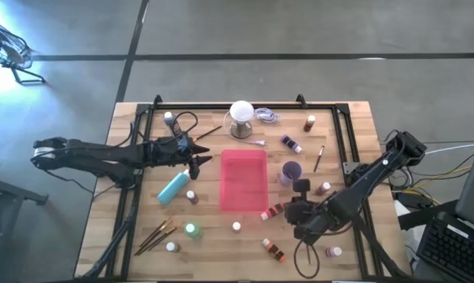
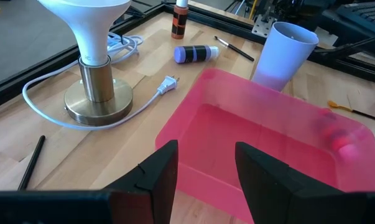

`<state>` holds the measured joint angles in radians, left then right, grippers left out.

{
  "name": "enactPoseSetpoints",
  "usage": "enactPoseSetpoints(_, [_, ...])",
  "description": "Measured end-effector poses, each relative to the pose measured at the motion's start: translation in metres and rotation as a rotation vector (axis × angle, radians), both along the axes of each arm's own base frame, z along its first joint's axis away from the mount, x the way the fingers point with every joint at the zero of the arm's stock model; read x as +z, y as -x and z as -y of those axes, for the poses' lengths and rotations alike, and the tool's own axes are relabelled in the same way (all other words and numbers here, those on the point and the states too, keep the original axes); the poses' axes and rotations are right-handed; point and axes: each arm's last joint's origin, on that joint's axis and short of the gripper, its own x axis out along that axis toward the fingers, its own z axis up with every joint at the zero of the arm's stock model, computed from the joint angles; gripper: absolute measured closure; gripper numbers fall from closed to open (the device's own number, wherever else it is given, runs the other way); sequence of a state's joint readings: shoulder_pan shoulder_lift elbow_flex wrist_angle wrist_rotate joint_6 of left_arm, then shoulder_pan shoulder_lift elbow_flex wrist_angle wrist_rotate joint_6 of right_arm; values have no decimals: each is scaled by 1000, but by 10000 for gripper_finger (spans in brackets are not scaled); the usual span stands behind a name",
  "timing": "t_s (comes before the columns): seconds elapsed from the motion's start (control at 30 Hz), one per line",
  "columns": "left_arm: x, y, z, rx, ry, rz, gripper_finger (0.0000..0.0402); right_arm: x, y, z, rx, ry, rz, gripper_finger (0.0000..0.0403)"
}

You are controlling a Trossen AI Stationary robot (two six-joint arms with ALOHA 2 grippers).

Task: Pick & Place Paint Supplies
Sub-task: Put the orange paintbrush into the purple cup

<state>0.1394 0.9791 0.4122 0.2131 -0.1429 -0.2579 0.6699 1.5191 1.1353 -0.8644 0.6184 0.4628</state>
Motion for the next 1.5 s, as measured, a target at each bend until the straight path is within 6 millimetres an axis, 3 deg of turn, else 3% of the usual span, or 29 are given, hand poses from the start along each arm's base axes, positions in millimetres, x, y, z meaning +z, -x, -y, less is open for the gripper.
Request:
enactPoseSetpoints(0.3, [0, 0, 0, 0, 1, -5, 236, 46, 8, 35, -35, 160, 207, 394])
enactPoseSetpoints(0.47, [0, 0, 0, 0, 0, -5, 236, 67, 11, 60, -8, 107, 355, 394])
enactPoseSetpoints(0.67, [0, 0, 0, 0, 1, -5, 236, 77, 8, 90, 105, 28, 527, 394])
enactPoseSetpoints(0.9, [0, 0, 0, -5, -14, -9, 236, 67, 13, 112, 145, -15, 677, 394])
enactPoseSetpoints(1.5, [0, 0, -1, -7, -66, -15, 236, 20, 47, 126, 109, -6, 1024, 394])
